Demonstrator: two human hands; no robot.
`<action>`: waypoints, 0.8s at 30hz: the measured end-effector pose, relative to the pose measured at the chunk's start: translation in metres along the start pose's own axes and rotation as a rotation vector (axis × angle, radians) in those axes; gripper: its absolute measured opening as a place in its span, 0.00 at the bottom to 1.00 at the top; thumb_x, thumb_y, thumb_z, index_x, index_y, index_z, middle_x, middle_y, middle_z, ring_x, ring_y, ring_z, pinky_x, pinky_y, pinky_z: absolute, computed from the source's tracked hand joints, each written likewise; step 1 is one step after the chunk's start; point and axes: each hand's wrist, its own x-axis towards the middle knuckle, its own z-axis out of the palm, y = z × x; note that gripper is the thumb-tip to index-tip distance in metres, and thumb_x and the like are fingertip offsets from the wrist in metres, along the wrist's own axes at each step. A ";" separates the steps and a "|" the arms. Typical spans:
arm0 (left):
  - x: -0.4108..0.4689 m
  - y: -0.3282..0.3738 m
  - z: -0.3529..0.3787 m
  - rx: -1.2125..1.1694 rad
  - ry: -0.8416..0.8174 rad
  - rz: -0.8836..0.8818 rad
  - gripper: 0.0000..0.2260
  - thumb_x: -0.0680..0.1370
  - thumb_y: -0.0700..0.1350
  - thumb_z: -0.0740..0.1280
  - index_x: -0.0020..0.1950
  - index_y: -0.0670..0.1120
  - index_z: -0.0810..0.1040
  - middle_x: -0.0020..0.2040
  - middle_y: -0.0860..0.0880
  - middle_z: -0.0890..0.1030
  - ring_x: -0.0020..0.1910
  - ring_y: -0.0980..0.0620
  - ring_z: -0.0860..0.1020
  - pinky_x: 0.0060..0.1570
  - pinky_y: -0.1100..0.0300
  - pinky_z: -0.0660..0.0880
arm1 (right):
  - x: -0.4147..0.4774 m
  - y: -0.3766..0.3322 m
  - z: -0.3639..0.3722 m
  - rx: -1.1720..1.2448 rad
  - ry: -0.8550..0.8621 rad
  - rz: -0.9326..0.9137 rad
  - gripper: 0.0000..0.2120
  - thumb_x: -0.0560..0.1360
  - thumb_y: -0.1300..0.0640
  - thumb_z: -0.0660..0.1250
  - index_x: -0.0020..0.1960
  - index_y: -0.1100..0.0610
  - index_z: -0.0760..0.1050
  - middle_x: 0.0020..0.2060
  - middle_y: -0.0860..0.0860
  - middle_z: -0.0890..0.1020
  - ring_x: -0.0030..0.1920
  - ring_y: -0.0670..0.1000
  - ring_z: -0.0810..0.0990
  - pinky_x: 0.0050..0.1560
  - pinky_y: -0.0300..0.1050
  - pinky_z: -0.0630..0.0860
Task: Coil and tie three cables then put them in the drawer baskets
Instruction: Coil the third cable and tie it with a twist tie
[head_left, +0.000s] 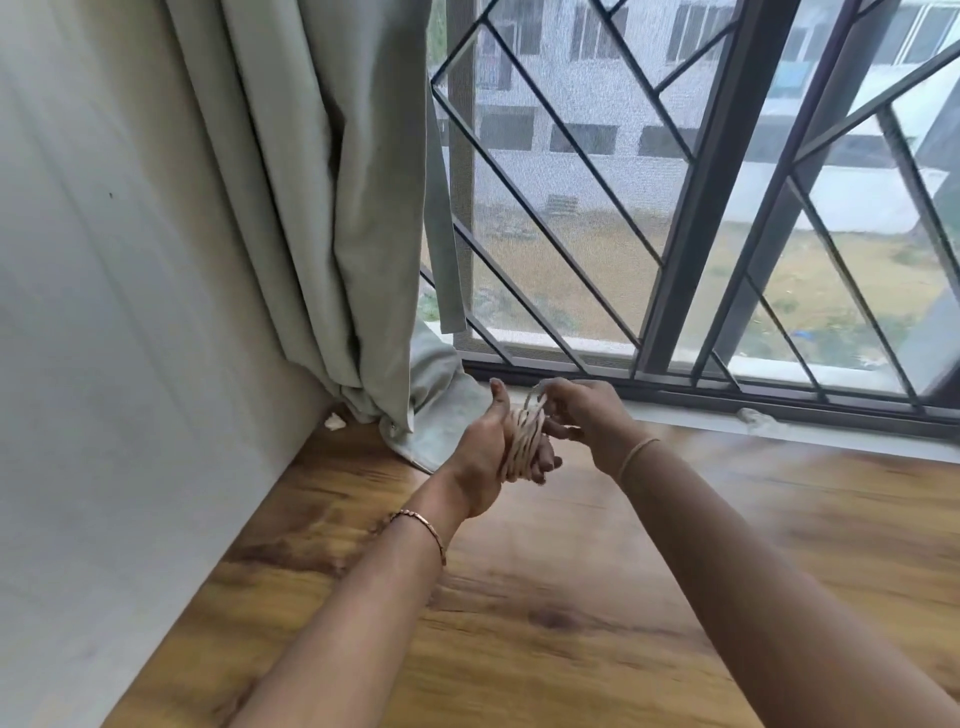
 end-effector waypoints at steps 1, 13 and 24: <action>0.000 0.001 0.001 -0.025 -0.003 -0.002 0.38 0.77 0.68 0.40 0.47 0.39 0.77 0.27 0.45 0.77 0.33 0.45 0.76 0.34 0.57 0.73 | 0.000 0.002 0.002 0.041 0.017 0.024 0.07 0.72 0.61 0.67 0.36 0.61 0.75 0.27 0.52 0.72 0.22 0.46 0.70 0.26 0.36 0.66; 0.002 0.001 0.000 -0.272 -0.011 0.018 0.40 0.78 0.68 0.39 0.40 0.40 0.79 0.25 0.45 0.69 0.26 0.48 0.70 0.29 0.61 0.70 | 0.004 0.014 0.002 -0.130 -0.092 -0.052 0.12 0.79 0.55 0.58 0.41 0.58 0.74 0.25 0.49 0.74 0.28 0.49 0.72 0.34 0.43 0.67; 0.011 0.008 -0.010 -0.526 0.223 0.172 0.38 0.80 0.64 0.45 0.31 0.43 0.84 0.33 0.43 0.79 0.30 0.49 0.78 0.36 0.58 0.77 | -0.007 0.040 0.006 -0.298 -0.173 -0.054 0.16 0.83 0.52 0.54 0.39 0.56 0.69 0.31 0.49 0.69 0.29 0.46 0.67 0.29 0.37 0.64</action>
